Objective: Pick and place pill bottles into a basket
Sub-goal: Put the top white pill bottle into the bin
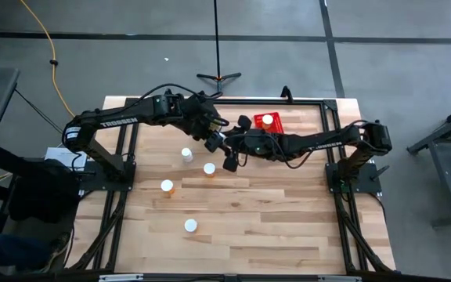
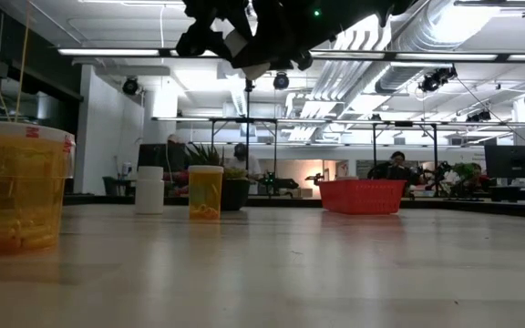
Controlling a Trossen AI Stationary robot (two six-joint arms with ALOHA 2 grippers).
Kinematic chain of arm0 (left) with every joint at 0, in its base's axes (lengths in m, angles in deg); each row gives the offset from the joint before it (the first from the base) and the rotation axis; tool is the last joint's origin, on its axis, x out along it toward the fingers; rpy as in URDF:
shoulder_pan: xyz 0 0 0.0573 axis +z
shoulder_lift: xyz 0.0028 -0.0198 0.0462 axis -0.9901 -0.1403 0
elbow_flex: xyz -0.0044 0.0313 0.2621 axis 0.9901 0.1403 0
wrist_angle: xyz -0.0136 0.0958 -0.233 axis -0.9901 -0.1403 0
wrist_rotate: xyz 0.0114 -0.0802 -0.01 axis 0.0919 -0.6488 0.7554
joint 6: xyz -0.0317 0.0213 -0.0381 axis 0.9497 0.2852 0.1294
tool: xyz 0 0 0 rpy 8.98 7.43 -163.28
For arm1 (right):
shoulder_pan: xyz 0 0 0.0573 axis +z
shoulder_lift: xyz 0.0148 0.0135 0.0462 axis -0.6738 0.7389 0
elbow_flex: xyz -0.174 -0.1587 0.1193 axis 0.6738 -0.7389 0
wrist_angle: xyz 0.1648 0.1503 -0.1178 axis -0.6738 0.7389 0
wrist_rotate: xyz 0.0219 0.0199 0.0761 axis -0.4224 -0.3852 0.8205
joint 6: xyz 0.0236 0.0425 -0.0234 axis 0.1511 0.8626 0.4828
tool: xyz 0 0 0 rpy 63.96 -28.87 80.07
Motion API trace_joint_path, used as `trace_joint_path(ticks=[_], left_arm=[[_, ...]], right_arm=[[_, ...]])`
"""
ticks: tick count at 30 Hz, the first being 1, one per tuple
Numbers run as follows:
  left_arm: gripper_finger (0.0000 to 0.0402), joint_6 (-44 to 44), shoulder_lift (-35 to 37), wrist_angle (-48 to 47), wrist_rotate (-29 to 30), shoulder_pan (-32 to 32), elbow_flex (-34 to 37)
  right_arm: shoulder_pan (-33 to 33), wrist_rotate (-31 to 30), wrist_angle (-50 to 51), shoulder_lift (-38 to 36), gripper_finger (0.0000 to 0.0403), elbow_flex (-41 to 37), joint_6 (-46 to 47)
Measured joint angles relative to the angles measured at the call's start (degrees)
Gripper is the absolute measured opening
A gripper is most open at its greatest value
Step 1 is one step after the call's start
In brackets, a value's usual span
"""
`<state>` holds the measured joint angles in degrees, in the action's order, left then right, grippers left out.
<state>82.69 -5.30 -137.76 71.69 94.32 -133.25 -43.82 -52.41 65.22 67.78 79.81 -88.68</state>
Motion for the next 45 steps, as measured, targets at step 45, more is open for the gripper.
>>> trace_joint_path(ticks=[45], left_arm=[[0.0305, -54.1, -0.8, 10.9, -0.3, -0.8, 0.0]], right_arm=[[-0.1, 3.0, 14.7, -7.5, 0.0163, 0.0, 10.7]])
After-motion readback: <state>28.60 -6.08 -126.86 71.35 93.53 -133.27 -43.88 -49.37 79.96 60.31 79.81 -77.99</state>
